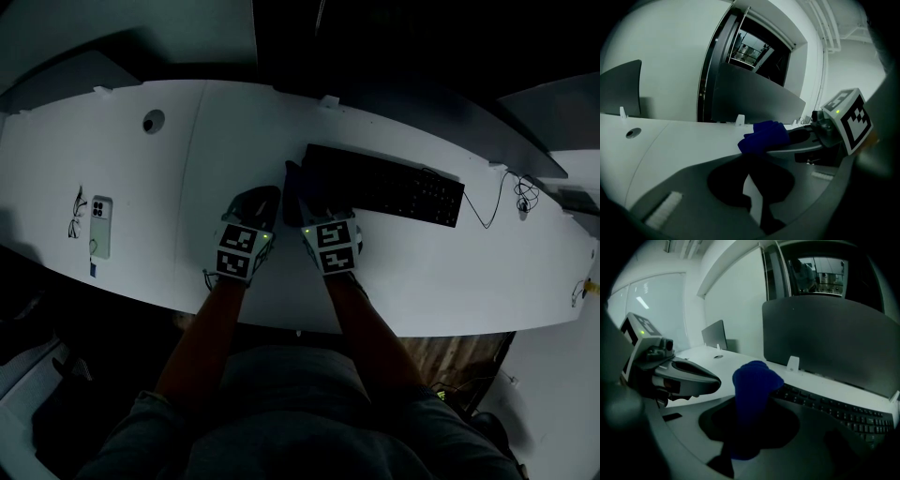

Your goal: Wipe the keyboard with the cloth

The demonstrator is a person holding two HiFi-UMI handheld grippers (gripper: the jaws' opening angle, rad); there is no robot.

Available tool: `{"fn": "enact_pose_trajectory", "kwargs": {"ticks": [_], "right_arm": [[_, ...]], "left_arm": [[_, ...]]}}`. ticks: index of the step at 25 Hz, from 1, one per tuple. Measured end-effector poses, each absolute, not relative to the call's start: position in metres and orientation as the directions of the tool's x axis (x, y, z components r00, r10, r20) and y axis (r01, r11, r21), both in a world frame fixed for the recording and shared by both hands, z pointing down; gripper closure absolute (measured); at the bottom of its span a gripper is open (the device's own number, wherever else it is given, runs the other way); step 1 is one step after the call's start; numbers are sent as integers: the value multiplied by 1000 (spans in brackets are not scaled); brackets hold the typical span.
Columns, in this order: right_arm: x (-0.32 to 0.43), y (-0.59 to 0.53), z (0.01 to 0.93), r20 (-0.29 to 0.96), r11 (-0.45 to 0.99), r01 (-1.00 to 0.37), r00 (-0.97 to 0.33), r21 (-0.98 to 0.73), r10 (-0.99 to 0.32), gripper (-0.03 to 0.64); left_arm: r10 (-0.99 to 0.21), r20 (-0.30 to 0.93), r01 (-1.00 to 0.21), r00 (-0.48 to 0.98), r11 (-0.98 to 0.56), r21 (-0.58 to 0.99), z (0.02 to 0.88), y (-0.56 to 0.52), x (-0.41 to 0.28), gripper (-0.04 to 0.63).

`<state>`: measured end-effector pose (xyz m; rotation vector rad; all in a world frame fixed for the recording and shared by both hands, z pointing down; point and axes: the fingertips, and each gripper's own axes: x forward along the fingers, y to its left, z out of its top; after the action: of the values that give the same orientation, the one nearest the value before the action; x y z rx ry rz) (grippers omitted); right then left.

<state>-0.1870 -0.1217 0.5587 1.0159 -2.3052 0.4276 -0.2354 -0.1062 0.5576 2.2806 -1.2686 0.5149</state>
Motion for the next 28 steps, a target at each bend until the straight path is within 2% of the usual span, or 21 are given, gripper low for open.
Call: {"fn": "enact_pose_trajectory", "kwargs": {"ticks": [28], "right_arm": [[-114,-127,559,626,634,-770,-531,-75,-571,494]], "left_arm": [[-647,556,-843,522,-489,222,564,-119,-162,588]]}}
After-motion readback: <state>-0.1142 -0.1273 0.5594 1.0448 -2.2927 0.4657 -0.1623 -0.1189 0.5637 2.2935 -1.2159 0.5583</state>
